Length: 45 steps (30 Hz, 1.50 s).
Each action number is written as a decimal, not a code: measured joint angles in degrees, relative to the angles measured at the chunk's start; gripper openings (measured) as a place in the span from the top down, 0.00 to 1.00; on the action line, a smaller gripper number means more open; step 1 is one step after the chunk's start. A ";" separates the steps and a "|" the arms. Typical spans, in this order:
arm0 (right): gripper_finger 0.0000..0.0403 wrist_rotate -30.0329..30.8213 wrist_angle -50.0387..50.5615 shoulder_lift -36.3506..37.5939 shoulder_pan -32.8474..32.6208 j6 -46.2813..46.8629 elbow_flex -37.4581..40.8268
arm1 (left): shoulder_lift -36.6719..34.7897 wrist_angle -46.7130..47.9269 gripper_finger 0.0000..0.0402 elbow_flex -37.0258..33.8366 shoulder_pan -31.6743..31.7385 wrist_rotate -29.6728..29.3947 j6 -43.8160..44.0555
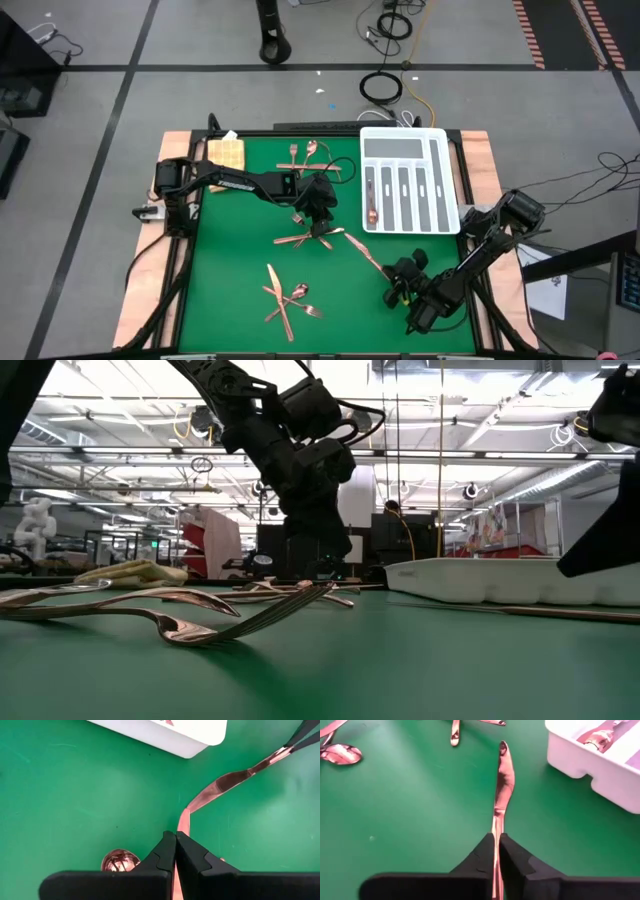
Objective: Sort silverware
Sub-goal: Put the bottom right gold table knife into the silverware organizer
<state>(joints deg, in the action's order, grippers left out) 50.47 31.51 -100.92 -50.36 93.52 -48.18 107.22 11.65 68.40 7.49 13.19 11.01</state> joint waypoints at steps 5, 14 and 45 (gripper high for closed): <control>0.73 -0.02 -2.52 -1.50 -1.43 -0.99 -0.09 | 0.00 -0.21 0.96 0.00 0.00 -0.01 -1.43; 0.47 0.75 -3.33 -9.74 -4.41 8.07 -0.39 | 0.00 -0.24 0.96 0.00 0.00 -0.02 -0.99; 0.95 12.98 -1.04 -21.73 -10.46 17.32 -2.68 | 0.00 -0.32 0.96 0.00 0.00 -3.02 -0.82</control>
<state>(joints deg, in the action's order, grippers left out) 63.45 30.47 -122.65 -60.82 110.84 -50.86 107.22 11.33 68.40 7.49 10.17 10.20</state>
